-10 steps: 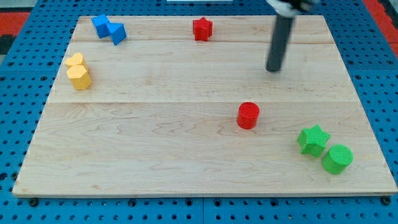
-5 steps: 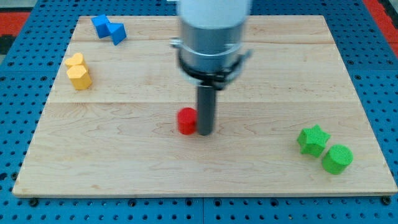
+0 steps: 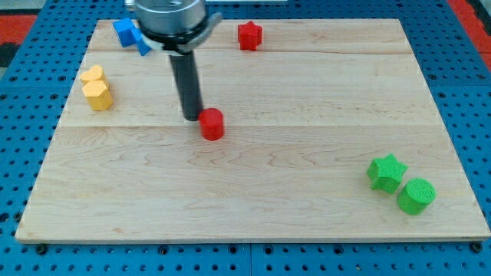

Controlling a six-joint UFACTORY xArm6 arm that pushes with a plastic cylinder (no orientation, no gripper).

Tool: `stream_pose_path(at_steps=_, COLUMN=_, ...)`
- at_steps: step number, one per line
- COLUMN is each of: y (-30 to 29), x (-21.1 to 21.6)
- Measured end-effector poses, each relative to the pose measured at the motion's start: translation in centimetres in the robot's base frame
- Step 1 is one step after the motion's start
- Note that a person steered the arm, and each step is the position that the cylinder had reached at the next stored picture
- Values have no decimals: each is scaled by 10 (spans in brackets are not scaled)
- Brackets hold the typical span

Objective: Push the red circle into the red star

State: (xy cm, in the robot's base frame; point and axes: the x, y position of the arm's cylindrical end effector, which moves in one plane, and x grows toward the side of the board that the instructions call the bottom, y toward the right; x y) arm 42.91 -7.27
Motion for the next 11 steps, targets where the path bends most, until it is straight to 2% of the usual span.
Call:
stream_pose_path(at_steps=1, y=-46, x=34)
stream_pose_path(at_steps=2, y=4, x=40)
stream_pose_path(at_steps=3, y=20, x=-13)
stream_pose_path(at_steps=4, y=15, x=-37)
stream_pose_path(at_steps=5, y=-36, x=13)
stream_pose_path(at_steps=6, y=25, x=31)
stream_pose_path(at_steps=7, y=24, x=-18)
stream_pose_path(at_steps=8, y=24, x=-41)
stream_pose_path(at_steps=9, y=-18, x=4)
stream_pose_path(at_steps=10, y=48, x=20)
stream_pose_path(at_steps=11, y=66, x=-12)
